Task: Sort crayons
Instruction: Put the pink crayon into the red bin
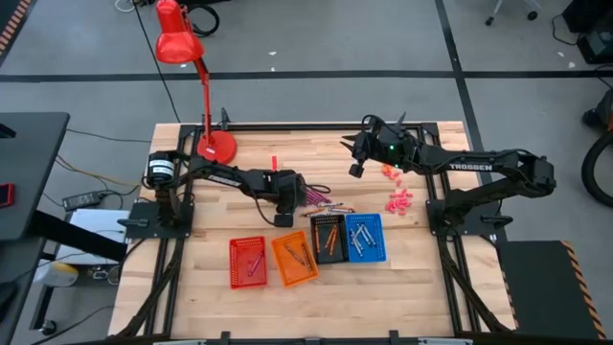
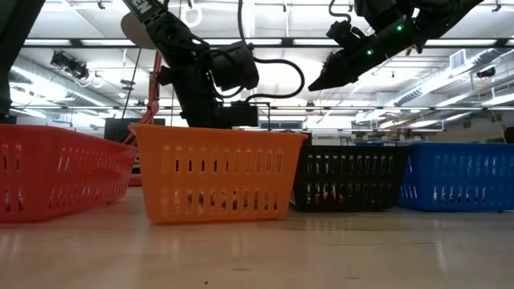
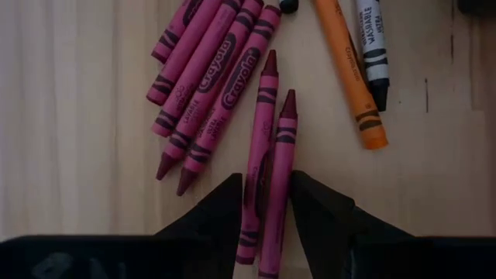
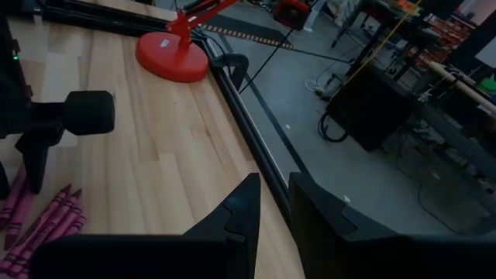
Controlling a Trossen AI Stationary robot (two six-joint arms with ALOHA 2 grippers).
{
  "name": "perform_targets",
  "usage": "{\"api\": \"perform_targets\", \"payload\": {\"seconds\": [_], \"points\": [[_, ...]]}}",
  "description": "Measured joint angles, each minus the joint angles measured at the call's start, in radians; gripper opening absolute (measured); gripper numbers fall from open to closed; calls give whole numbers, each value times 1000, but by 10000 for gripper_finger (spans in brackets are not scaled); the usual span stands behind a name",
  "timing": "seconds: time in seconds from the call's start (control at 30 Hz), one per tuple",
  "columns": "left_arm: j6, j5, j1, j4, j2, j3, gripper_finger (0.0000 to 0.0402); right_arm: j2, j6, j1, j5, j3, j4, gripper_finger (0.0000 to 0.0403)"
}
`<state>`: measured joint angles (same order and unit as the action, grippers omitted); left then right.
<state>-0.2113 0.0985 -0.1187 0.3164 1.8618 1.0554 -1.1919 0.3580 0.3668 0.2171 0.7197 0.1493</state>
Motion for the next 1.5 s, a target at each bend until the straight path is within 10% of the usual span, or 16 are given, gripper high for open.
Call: {"api": "perform_targets", "payload": {"seconds": [1.5], "points": [[-28, -31, 87, 21, -37, -3, 125, 0, -1, -26, -5, 0, -2, 75]]}}
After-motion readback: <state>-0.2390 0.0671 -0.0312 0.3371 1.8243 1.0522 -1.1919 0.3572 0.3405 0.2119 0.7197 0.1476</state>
